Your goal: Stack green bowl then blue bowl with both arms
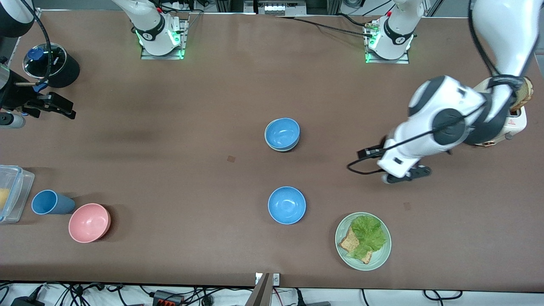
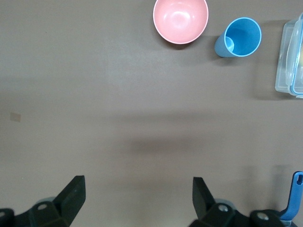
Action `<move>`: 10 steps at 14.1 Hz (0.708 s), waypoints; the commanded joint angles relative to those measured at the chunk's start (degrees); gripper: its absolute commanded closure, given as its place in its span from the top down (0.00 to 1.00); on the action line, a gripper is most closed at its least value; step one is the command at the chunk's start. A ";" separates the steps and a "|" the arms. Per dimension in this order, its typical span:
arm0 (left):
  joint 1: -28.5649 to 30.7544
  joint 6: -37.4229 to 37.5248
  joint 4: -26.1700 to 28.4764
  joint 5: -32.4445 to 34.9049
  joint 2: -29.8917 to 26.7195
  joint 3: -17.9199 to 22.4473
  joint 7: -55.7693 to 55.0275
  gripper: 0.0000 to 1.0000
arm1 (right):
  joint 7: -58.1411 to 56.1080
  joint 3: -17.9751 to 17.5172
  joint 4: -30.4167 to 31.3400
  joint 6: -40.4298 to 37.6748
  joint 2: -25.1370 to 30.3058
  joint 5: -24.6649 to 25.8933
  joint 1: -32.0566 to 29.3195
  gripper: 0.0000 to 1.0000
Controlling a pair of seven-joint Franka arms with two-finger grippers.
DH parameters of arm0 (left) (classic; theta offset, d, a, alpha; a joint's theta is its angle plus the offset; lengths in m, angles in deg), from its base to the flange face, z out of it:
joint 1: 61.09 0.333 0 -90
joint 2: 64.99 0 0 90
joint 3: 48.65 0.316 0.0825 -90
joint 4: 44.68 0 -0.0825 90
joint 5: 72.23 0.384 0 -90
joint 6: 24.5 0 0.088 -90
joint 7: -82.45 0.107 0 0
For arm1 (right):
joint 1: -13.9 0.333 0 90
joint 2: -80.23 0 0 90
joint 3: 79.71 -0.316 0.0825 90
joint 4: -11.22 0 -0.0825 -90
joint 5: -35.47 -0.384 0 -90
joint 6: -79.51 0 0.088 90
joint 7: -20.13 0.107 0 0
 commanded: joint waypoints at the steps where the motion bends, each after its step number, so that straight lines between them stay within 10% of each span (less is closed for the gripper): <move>1: 2.55 4.08 -4.40 -1.09 0.32 0.26 11.51 1.00 | -0.98 0.02 -0.32 -0.36 0.11 -0.32 -0.09 1.00; 3: 3.62 4.44 -4.86 -1.35 -0.64 2.27 17.66 1.00 | -0.98 0.02 -0.32 -0.27 0.11 -0.32 -0.09 1.00; 5: -2.32 4.18 -4.59 -7.64 -6.59 12.52 25.30 1.00 | -0.98 0.02 -0.32 -0.27 0.11 -0.32 -0.09 1.00; 10: -34.29 4.26 -3.62 -21.66 -19.53 57.31 36.75 1.00 | -0.80 0.02 -0.32 0.08 0.11 -0.32 -0.01 1.00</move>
